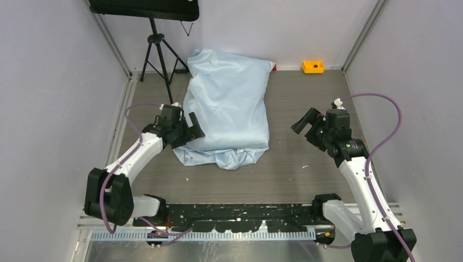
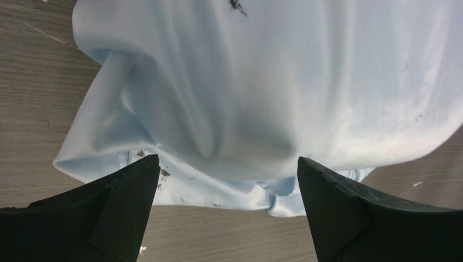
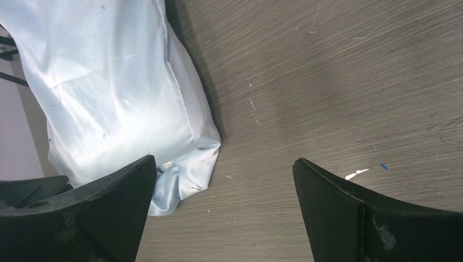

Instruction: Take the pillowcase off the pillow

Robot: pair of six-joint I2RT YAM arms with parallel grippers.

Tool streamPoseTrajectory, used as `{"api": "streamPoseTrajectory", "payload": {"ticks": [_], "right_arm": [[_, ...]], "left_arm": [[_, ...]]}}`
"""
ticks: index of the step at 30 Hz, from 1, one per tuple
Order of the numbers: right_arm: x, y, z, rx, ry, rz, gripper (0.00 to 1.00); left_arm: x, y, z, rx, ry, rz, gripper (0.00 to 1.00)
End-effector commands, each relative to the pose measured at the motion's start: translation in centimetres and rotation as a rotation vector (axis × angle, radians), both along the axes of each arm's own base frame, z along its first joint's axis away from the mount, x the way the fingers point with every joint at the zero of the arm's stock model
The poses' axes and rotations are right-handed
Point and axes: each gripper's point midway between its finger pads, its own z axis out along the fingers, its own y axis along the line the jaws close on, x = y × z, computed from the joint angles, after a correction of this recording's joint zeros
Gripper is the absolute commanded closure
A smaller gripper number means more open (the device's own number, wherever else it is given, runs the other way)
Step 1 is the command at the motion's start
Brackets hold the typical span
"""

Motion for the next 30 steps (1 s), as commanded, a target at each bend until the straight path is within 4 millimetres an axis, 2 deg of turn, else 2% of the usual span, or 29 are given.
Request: {"api": "streamPoseTrajectory", "payload": {"ticks": [1, 3, 4, 6, 7, 8, 9, 11, 13, 18, 20, 22, 24, 27, 28, 30], "right_arm": [[0.0, 0.5, 1.1, 0.019, -0.061, 0.033, 0.00], [-0.1, 0.6, 1.2, 0.020, -0.067, 0.041, 0.00], [-0.2, 0.6, 1.1, 0.019, -0.066, 0.044, 0.00], [-0.3, 0.7, 1.1, 0.019, -0.069, 0.054, 0.01], [-0.3, 0.8, 1.2, 0.019, -0.072, 0.058, 0.01], [-0.3, 0.8, 1.1, 0.017, -0.070, 0.061, 0.01], [-0.4, 0.8, 1.1, 0.015, -0.070, 0.062, 0.01], [-0.4, 0.8, 1.2, 0.013, -0.071, 0.064, 0.01], [-0.4, 0.7, 1.1, 0.014, -0.069, 0.062, 0.01], [0.2, 1.8, 1.1, 0.069, -0.078, 0.087, 0.01], [0.5, 2.5, 1.1, 0.104, -0.076, 0.107, 0.01], [0.6, 3.1, 1.0, 0.131, -0.064, 0.128, 0.01], [0.6, 3.4, 0.8, 0.145, -0.050, 0.144, 0.01], [0.3, 3.2, 0.1, 0.133, -0.020, 0.131, 0.01], [0.2, 2.9, -0.1, 0.125, -0.008, 0.118, 0.01], [-0.2, 2.1, -0.7, 0.108, 0.021, 0.068, 0.01]], "left_arm": [[3.2, -0.7, 0.4, -0.015, -0.050, -0.002, 0.00], [3.5, -1.2, -1.1, -0.027, -0.006, -0.007, 0.02], [3.8, -1.6, -1.6, -0.040, 0.008, -0.013, 0.13], [3.9, -2.6, -2.2, -0.081, 0.031, -0.046, 0.49], [3.9, -3.1, -2.2, -0.101, 0.034, -0.067, 0.75], [3.7, -3.6, -2.0, -0.117, 0.030, -0.085, 0.97], [3.4, -4.2, -1.7, -0.126, 0.020, -0.114, 1.00], [2.0, -6.3, -0.5, -0.116, -0.010, -0.223, 1.00], [-0.1, -8.6, 0.5, -0.080, -0.023, -0.324, 1.00], [-6.2, -17.3, 3.5, -0.153, -0.087, -0.589, 1.00], [-8.7, -21.0, 5.5, -0.193, -0.144, -0.720, 1.00], [-11.0, -23.5, 7.6, -0.198, -0.208, -0.842, 0.93], [-11.5, -23.6, 9.0, -0.155, -0.251, -0.852, 0.68], [-10.0, -21.1, 10.6, -0.077, -0.321, -0.741, 0.35], [-9.8, -20.2, 11.1, -0.064, -0.334, -0.713, 0.29], [-9.0, -18.0, 11.4, -0.039, -0.334, -0.639, 0.26]]}}
